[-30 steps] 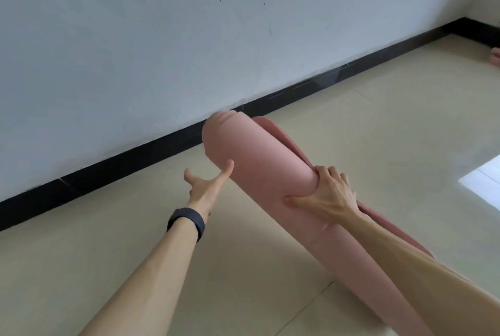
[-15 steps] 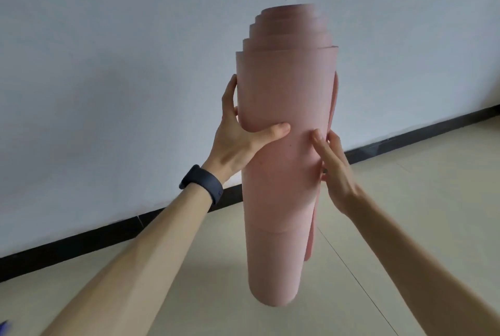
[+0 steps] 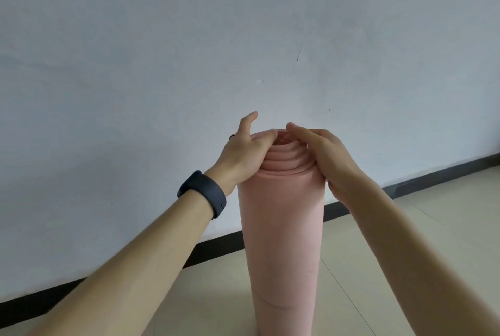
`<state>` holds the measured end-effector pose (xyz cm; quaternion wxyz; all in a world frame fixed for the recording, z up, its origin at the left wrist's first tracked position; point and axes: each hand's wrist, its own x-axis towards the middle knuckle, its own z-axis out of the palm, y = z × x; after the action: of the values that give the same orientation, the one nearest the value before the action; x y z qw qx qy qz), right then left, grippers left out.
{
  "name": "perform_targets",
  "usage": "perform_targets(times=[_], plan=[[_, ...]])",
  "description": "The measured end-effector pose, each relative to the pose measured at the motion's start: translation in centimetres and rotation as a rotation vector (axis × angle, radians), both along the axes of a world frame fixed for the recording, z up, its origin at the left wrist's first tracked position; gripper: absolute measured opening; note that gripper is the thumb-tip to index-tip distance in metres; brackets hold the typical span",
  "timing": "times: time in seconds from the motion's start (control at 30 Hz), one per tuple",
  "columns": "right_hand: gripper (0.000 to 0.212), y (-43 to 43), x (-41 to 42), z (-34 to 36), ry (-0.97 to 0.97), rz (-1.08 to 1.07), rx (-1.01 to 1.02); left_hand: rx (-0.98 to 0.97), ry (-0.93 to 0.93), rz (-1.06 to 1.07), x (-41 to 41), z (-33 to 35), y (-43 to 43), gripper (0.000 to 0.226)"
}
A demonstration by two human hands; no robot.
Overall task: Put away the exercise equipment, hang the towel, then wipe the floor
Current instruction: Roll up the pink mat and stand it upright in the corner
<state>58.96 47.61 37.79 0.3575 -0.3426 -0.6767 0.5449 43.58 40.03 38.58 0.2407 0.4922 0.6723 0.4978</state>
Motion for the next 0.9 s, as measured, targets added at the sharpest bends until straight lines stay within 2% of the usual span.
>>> perform_targets(times=[0.07,0.13,0.2,0.27,0.33,0.43,0.5,0.57,0.67,0.73,0.83,0.9], plan=[[0.029,-0.1,0.3,-0.5,-0.071,-0.001,0.005,-0.067,0.086,0.037,-0.3,-0.5,0.2,0.065],[0.02,-0.1,0.8,-1.0,-0.126,0.012,-0.054,-0.199,0.207,0.007,-0.6,0.1,0.4,0.07],[0.025,0.0,1.4,0.0,-0.249,0.02,-0.045,-0.295,0.314,-0.021,-0.8,1.3,0.7,0.077],[0.034,0.1,1.3,1.5,-0.295,-0.007,0.012,-0.324,0.381,-0.04,-0.3,2.3,1.0,0.081],[0.043,0.2,0.9,2.0,-0.283,-0.026,0.037,-0.355,0.409,-0.074,0.5,2.4,1.2,0.069],[0.03,0.6,0.9,1.1,-0.339,-0.042,0.069,-0.32,0.403,-0.103,0.7,2.1,1.4,0.051],[0.032,1.3,1.3,1.1,-0.349,-0.054,0.114,-0.3,0.43,-0.161,0.8,2.6,1.6,0.053],[0.045,2.0,1.6,1.3,-0.346,-0.041,0.124,-0.285,0.47,-0.193,0.8,3.0,2.1,0.057],[0.027,3.1,1.6,0.7,-0.391,-0.017,0.107,-0.25,0.471,-0.174,0.7,2.2,3.5,0.059],[0.023,3.9,1.7,0.4,-0.422,-0.021,0.113,-0.267,0.484,-0.166,0.6,1.3,4.5,0.062],[0.032,4.4,1.7,0.1,-0.428,0.028,0.055,-0.341,0.535,-0.136,0.3,0.2,5.4,0.063],[0.046,4.0,1.8,-0.1,-0.408,0.064,0.01,-0.374,0.556,-0.109,0.3,-0.1,4.9,0.065]])
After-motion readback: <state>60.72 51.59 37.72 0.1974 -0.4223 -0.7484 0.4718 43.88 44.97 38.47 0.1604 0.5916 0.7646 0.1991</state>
